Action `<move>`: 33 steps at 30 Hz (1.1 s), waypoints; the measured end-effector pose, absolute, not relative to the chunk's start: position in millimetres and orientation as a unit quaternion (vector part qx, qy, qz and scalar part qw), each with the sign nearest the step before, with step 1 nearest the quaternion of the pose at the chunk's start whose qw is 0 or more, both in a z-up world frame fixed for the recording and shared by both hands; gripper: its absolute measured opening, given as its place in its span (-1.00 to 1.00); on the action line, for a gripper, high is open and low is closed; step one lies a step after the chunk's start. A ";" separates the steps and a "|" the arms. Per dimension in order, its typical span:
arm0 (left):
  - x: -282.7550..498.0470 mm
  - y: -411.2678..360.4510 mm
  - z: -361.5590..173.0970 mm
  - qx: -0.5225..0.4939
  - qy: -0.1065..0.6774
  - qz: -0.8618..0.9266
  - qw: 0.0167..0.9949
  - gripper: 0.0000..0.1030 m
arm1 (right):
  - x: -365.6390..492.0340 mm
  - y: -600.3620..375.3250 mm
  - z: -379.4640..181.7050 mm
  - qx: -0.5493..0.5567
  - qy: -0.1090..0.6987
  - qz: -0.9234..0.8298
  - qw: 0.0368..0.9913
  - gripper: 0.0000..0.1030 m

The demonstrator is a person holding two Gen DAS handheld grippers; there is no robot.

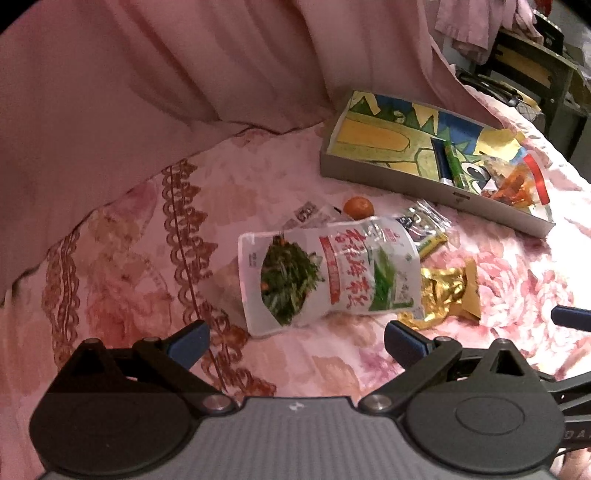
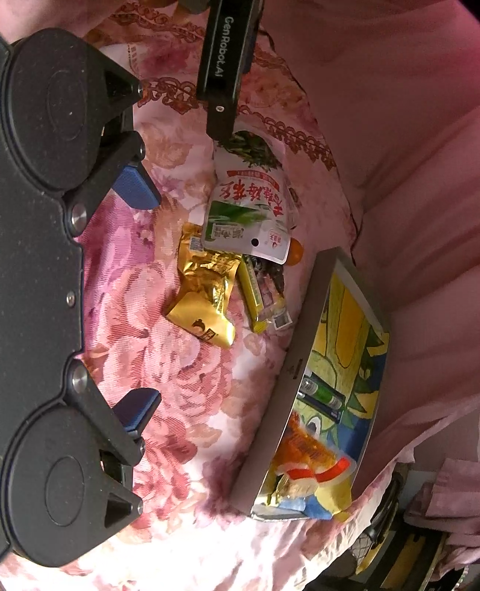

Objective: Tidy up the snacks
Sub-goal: 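Move the left tool to the white seaweed pouch while the right tool approaches the gold foil packet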

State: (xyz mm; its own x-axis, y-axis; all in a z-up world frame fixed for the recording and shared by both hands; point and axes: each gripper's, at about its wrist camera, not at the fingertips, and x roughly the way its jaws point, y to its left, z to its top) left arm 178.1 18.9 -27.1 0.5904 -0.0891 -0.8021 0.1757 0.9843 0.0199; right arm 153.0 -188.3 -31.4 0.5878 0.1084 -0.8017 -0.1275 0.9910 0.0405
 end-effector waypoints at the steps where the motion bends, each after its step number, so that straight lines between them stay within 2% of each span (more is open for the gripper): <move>1: 180.2 18.8 -27.3 0.054 0.443 -0.074 0.892 0.99 | 155.3 -188.0 -31.6 -0.013 0.449 0.067 0.891 0.99; 16: 205.1 20.0 -27.8 0.079 0.408 -0.093 0.905 0.99 | 196.0 -192.5 -37.3 -0.033 0.453 0.091 0.886 0.99; 33: 228.0 15.2 -35.9 0.114 0.388 -0.098 0.909 0.99 | 230.2 -188.0 -51.6 -0.177 0.414 0.241 0.860 0.99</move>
